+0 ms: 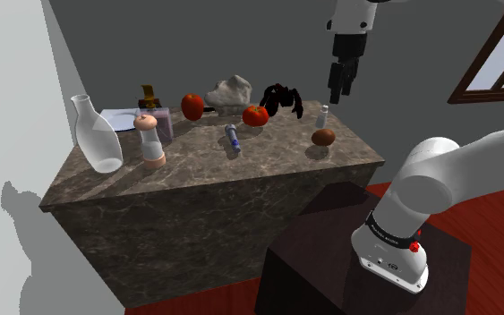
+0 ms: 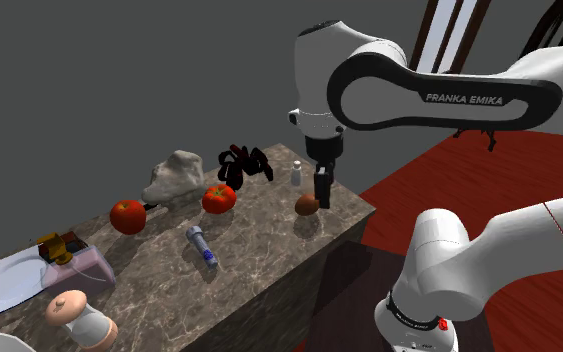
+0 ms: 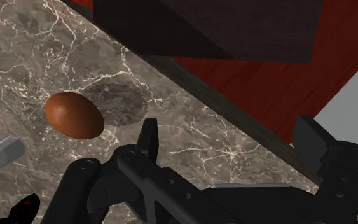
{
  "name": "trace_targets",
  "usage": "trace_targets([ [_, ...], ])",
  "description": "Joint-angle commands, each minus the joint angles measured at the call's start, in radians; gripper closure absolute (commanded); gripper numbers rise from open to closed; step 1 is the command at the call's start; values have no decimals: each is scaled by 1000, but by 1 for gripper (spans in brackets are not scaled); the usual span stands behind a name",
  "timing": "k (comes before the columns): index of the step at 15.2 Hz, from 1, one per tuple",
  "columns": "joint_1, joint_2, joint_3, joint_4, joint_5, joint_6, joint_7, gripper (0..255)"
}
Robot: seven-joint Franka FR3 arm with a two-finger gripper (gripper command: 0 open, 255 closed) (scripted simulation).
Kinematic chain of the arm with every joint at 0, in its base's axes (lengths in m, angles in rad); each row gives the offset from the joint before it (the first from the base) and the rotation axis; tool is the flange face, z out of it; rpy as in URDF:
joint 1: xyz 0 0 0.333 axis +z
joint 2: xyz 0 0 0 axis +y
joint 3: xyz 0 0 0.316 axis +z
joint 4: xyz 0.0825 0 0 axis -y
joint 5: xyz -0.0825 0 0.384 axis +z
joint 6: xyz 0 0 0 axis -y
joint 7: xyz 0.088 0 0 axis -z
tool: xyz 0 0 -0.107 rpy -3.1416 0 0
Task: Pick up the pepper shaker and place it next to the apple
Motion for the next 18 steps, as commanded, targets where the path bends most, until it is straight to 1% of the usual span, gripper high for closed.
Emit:
trace_targets([
  [1,0,0,0,0,0,0,0,0],
  [6,-34,59,-80,-46,-76,139,-79,0],
  [10,-59,129,-146,-61,-127,254,-138,0],
  [14,-80,219,-213,-55,-165,370,-196,0],
  [18,-94,326,-279,-28,-185,483,-256,0],
])
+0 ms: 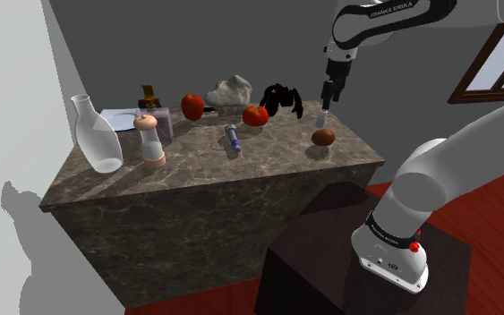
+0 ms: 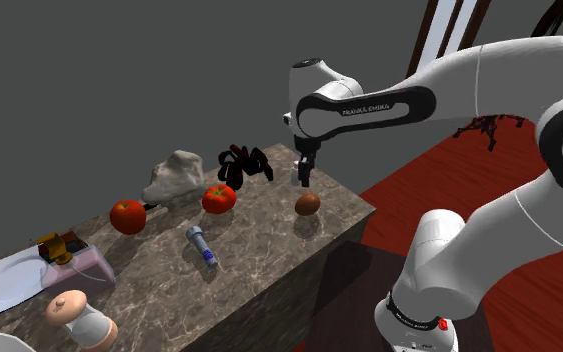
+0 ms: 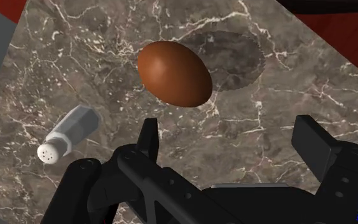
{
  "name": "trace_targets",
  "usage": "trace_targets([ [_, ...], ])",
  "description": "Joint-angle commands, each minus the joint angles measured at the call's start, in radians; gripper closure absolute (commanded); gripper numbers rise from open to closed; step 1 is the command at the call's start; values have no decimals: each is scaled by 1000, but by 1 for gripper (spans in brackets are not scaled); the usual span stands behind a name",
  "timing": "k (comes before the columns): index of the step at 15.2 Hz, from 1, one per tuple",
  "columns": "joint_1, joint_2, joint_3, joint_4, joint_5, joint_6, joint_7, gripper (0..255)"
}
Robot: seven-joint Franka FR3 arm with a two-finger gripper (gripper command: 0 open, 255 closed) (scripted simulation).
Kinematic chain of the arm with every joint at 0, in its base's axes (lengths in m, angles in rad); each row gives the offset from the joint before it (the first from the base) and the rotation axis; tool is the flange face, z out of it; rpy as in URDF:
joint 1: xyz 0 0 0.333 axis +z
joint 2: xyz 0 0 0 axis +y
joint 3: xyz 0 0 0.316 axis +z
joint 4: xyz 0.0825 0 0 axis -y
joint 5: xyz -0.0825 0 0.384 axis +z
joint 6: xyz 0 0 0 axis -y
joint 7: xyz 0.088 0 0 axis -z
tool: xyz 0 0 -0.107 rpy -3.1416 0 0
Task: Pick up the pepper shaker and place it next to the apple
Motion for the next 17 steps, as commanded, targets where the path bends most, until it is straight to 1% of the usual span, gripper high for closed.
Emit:
trace_targets([
  [1,-5,54,-31,13,-5,60,-29,0],
  [5,-13,179,-97,65,7,165,-98,0],
  [8,-17,281,-142,117,38,236,-159,0],
  [13,-35,465,-199,228,136,333,-279,0],
  [16,-61,580,-215,310,216,373,-358,0],
  [17,-64,589,-213,305,222,385,-361,0],
])
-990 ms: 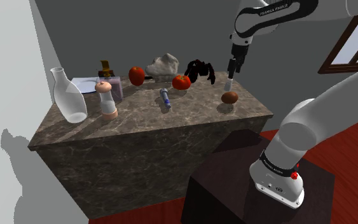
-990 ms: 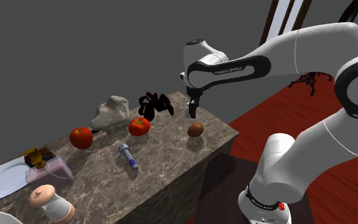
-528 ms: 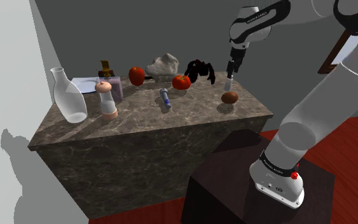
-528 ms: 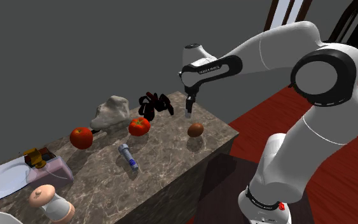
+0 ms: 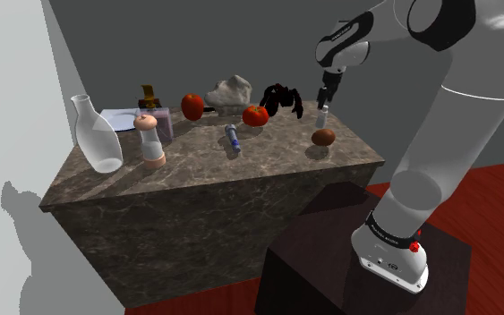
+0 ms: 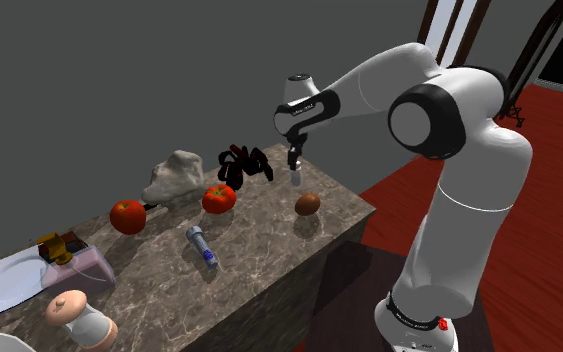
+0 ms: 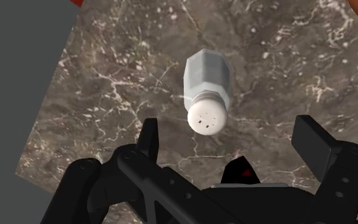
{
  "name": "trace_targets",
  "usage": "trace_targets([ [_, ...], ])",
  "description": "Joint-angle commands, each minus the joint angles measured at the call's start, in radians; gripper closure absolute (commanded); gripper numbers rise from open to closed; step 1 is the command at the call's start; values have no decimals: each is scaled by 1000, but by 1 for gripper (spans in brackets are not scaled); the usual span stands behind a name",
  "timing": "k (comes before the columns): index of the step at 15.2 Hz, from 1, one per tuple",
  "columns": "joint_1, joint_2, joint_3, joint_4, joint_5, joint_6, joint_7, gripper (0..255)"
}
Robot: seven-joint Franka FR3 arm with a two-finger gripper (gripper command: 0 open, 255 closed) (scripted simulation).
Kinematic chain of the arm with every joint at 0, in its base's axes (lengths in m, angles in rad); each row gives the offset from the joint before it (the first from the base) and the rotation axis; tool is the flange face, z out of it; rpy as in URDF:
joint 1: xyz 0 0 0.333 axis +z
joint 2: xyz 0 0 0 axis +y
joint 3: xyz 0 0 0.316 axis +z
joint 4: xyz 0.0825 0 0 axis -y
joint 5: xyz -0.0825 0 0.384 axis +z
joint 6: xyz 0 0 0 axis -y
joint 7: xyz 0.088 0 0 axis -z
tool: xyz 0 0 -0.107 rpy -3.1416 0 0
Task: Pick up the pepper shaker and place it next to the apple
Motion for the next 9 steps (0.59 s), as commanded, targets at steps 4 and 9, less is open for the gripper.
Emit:
trace_targets([
  [4,-16,60,2,-11,42,68,-35,0],
  [9,-22,85,6,-20,59,98,-47,0],
])
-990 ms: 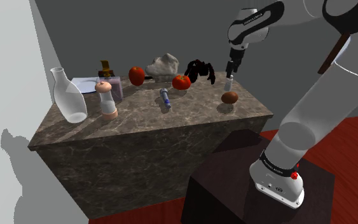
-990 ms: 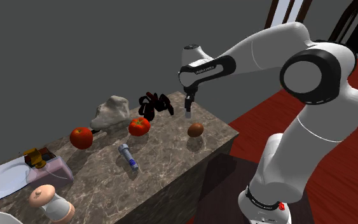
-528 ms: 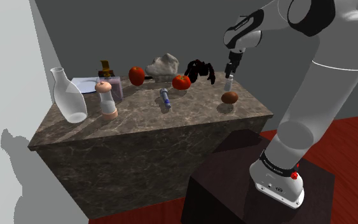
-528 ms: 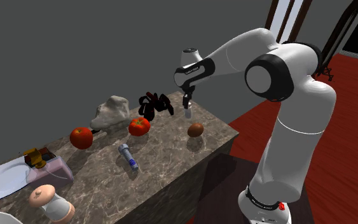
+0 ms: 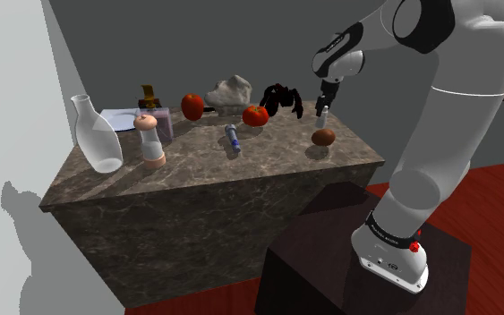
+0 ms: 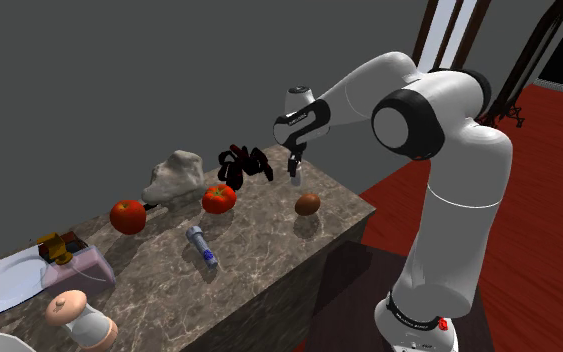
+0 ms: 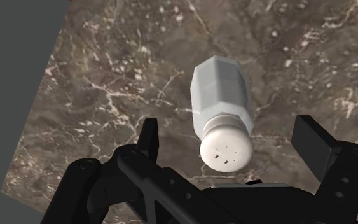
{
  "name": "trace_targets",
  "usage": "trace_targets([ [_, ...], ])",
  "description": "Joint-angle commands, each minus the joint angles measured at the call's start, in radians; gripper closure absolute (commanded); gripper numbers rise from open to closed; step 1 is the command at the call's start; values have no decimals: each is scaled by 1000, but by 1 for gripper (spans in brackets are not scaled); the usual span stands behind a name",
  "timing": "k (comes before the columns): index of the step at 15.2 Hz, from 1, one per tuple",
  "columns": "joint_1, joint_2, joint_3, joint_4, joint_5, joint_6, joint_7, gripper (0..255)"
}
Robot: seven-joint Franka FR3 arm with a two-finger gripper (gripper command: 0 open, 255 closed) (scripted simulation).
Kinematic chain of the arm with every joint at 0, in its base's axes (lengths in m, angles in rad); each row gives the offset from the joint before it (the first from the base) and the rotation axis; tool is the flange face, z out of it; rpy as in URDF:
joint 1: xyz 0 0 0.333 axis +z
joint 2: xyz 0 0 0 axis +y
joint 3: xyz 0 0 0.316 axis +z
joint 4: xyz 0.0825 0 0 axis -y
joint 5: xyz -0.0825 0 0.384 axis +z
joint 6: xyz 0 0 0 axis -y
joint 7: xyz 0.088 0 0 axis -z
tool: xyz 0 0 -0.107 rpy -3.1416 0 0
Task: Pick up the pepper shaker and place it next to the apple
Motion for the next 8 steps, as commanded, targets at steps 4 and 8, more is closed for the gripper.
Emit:
trace_targets([
  [4,0,2,0,-2,1,4,-1,0],
  [8,0,1,0,-2,1,4,-1,255],
])
